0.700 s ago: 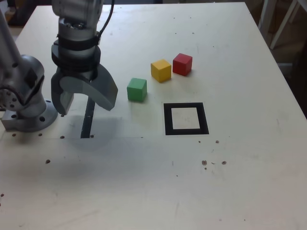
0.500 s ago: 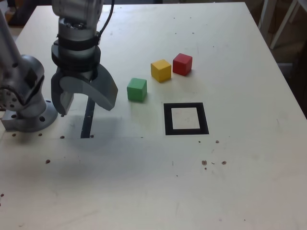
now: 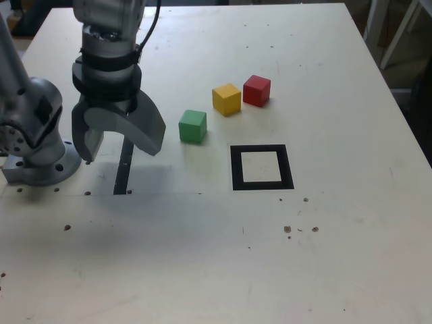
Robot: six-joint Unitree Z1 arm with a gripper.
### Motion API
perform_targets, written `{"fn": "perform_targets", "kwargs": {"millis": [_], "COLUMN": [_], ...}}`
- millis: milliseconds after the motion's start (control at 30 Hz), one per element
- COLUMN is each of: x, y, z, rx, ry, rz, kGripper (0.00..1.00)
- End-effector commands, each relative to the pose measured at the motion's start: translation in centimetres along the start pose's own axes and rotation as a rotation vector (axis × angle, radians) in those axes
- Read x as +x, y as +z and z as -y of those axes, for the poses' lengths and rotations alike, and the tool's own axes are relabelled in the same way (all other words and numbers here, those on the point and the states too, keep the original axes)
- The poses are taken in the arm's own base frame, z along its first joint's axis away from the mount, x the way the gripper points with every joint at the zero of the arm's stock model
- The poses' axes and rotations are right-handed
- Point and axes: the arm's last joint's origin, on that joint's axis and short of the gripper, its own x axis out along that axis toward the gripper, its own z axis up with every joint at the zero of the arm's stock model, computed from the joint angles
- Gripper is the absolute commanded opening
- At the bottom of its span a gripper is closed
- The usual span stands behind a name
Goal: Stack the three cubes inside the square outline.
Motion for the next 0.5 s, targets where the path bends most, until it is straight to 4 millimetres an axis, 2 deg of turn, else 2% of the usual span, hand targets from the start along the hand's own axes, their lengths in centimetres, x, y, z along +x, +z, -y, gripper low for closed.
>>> {"fn": "perform_targets", "kwargs": {"millis": [0, 200, 467], "x": [-0.1, -0.7, -2.9], "y": [0.0, 0.5, 2.4], "z": [-0.1, -0.7, -1.4], "rx": [0.001, 0.01, 0.059], "ry": [0.006, 0.032, 0.11], "rz": [-0.002, 0.023, 0.055], "kGripper": [0.99, 0.99, 0.99]}}
